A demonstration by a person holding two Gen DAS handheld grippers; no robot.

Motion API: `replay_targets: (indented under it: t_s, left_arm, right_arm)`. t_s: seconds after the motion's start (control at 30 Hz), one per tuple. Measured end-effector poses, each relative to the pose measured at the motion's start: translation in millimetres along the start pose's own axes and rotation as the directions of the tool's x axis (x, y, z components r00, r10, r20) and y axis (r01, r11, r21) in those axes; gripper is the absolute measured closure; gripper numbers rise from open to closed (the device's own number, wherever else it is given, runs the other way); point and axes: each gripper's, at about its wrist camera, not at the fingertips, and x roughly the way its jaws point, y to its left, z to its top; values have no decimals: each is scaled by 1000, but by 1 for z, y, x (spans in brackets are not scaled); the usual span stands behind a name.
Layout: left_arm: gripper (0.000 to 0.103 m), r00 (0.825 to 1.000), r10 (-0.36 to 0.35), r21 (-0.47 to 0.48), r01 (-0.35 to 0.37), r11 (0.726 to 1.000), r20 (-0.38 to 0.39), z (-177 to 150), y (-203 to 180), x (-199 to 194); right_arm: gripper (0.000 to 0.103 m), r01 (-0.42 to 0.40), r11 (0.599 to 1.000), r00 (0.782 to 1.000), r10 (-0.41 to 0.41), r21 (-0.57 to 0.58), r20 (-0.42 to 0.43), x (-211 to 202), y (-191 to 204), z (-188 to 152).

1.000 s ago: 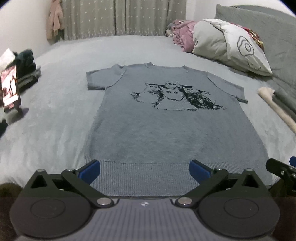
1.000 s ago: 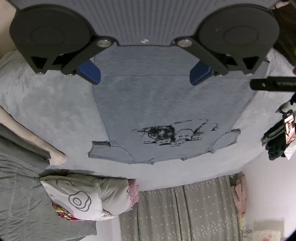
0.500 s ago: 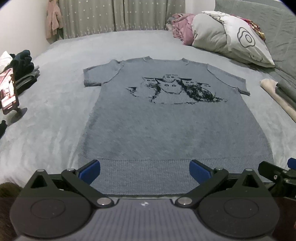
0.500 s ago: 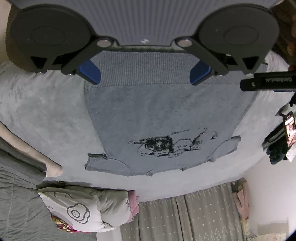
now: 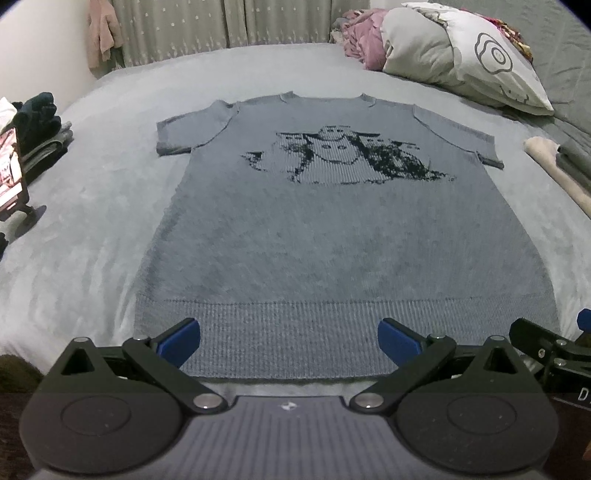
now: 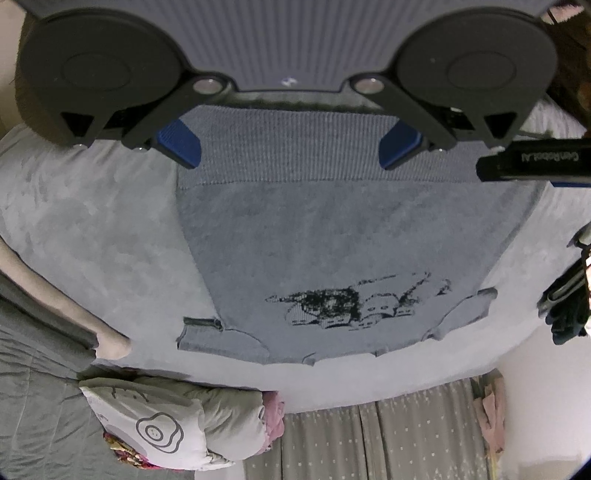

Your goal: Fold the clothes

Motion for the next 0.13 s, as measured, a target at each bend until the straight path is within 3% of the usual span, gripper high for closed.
replay_targets:
  t_s: [0.13]
  left_arm:
    - [1, 1000, 3, 1, -3, 1000, -6, -1, -1, 5]
  right_arm:
    - [0, 1, 1000, 1000, -1, 0, -16, 5, 1, -2]
